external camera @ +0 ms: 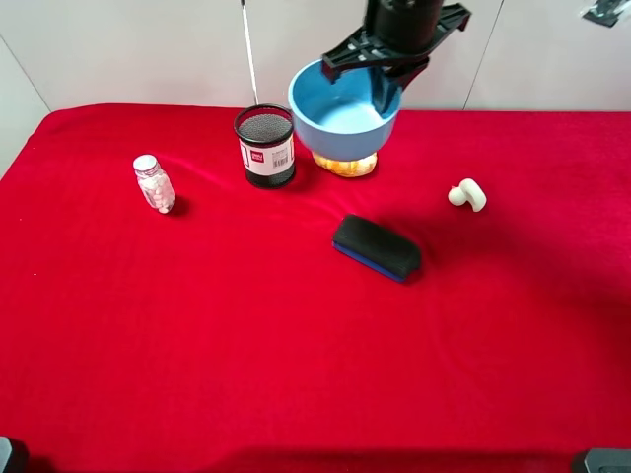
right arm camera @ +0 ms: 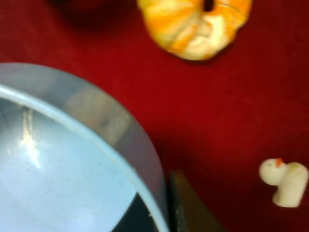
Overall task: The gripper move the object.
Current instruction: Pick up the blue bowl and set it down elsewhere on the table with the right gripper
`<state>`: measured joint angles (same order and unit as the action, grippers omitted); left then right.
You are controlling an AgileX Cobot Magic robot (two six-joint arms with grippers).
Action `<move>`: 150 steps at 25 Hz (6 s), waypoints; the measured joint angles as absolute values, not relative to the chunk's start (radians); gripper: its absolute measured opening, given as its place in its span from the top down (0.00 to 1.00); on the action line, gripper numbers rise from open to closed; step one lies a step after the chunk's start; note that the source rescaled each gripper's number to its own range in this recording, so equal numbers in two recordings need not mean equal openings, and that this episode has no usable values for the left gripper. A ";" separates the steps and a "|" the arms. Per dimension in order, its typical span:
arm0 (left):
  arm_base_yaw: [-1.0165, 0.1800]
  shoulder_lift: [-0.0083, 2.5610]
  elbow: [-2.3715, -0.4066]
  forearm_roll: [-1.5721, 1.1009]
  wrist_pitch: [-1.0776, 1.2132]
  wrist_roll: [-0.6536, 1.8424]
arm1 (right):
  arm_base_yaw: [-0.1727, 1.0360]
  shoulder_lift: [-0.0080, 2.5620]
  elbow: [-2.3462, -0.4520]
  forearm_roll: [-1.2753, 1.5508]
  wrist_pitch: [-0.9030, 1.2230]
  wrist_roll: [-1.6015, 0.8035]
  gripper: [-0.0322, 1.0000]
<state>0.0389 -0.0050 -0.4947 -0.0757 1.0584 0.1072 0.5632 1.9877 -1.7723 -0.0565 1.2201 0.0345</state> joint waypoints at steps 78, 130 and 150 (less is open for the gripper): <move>0.039 -0.005 -0.495 -0.076 1.059 0.107 | -0.046 2.301 -1.772 -0.058 0.967 0.022 0.97; 0.039 -0.005 -0.495 -0.076 1.059 0.107 | -0.033 2.034 -1.772 0.021 1.216 0.063 0.17; 0.039 -0.005 -0.495 -0.076 1.059 0.107 | 0.128 1.823 -1.503 0.008 1.216 0.047 0.17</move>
<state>0.0389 -0.0050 -0.4947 -0.0757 1.0593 0.1072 0.1277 1.8228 -1.5034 0.0081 1.2163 0.0473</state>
